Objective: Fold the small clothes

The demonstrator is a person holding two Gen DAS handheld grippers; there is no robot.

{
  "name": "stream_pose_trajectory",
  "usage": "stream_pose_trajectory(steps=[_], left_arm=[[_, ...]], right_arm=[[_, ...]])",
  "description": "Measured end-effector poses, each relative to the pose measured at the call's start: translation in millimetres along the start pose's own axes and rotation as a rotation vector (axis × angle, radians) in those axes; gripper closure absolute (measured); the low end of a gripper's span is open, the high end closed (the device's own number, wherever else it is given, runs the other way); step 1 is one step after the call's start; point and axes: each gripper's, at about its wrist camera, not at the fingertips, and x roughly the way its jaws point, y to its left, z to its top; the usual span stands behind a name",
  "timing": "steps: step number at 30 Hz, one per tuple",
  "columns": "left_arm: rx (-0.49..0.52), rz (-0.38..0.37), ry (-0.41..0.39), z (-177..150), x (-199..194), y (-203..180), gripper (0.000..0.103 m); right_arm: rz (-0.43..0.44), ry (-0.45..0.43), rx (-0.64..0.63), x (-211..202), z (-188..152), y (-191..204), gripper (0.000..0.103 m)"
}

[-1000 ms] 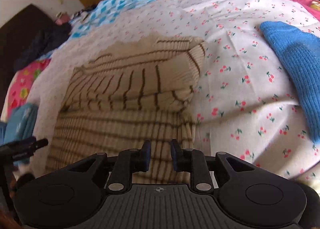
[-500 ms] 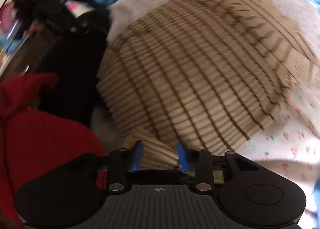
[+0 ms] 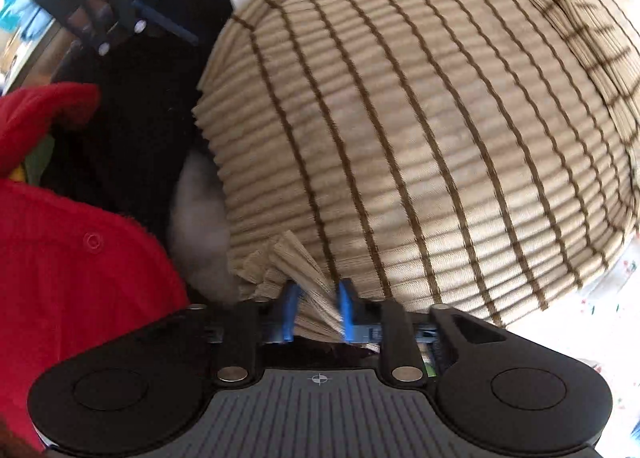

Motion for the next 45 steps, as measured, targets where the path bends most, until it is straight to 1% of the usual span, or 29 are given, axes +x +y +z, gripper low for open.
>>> stream_pose_trajectory(steps=[1, 3, 4, 6, 8, 9, 11, 14, 16, 18, 19, 23, 24, 26, 28, 29, 32, 34, 35, 39, 43, 45], left_arm=[[0.017, 0.008, 0.013, 0, 4, -3, 0.038], [0.056, 0.027, 0.039, -1, 11, -10, 0.052], [0.071, 0.027, 0.052, -2, 14, -14, 0.056], [0.106, 0.005, 0.074, -2, 17, -21, 0.071], [0.164, -0.004, 0.085, -3, 17, -30, 0.075], [0.208, 0.012, 0.084, -5, 16, -35, 0.075], [0.312, 0.07, 0.073, -6, 15, -46, 0.075], [0.43, 0.126, 0.058, -7, 14, -57, 0.074], [0.501, 0.129, 0.059, -8, 14, -64, 0.074], [0.581, 0.13, 0.07, -12, 13, -71, 0.078], [0.614, 0.13, 0.074, -12, 13, -73, 0.078], [0.717, 0.105, 0.126, -7, 16, -78, 0.078], [0.747, 0.092, 0.146, -7, 19, -80, 0.082], [0.802, 0.075, 0.163, -7, 21, -87, 0.083], [0.857, 0.09, 0.162, -7, 23, -90, 0.083], [0.863, 0.092, 0.164, -6, 27, -91, 0.083], [0.845, 0.104, 0.156, 0, 35, -90, 0.083], [0.788, 0.123, 0.129, 3, 38, -87, 0.083], [0.743, 0.117, 0.117, 6, 35, -85, 0.084], [0.448, 0.067, 0.053, 22, 13, -61, 0.086], [0.177, 0.053, -0.027, 29, -11, -32, 0.086], [0.059, 0.059, -0.072, 30, -22, -21, 0.087]], right_arm=[[0.002, -0.015, 0.018, -1, -1, -2, 0.091], [0.007, -0.048, 0.06, -7, -4, -8, 0.093], [0.009, -0.067, 0.081, -11, -5, -11, 0.094], [0.014, -0.107, 0.121, -19, -7, -17, 0.096], [0.017, -0.146, 0.155, -27, -10, -21, 0.097], [0.019, -0.163, 0.169, -31, -11, -23, 0.097], [0.022, -0.189, 0.189, -38, -12, -26, 0.097], [0.022, -0.211, 0.202, -48, -18, -30, 0.097], [0.026, -0.217, 0.211, -51, -21, -30, 0.097], [0.024, -0.222, 0.219, -53, -23, -29, 0.097], [0.024, -0.225, 0.222, -52, -23, -28, 0.097], [0.03, -0.243, 0.236, -52, -23, -29, 0.097], [0.033, -0.249, 0.241, -48, -21, -27, 0.097], [0.037, -0.257, 0.247, -48, -23, -29, 0.097], [0.043, -0.268, 0.253, -45, -22, -30, 0.097], [0.045, -0.272, 0.257, -45, -23, -32, 0.097], [0.053, -0.278, 0.27, -43, -25, -35, 0.097], [0.056, -0.283, 0.279, -41, -26, -36, 0.097], [0.056, -0.289, 0.283, -42, -27, -37, 0.097], [0.057, -0.34, 0.322, -49, -30, -41, 0.1], [0.028, -0.404, 0.355, -64, -31, -45, 0.101], [0.016, -0.448, 0.382, -74, -32, -48, 0.101]])
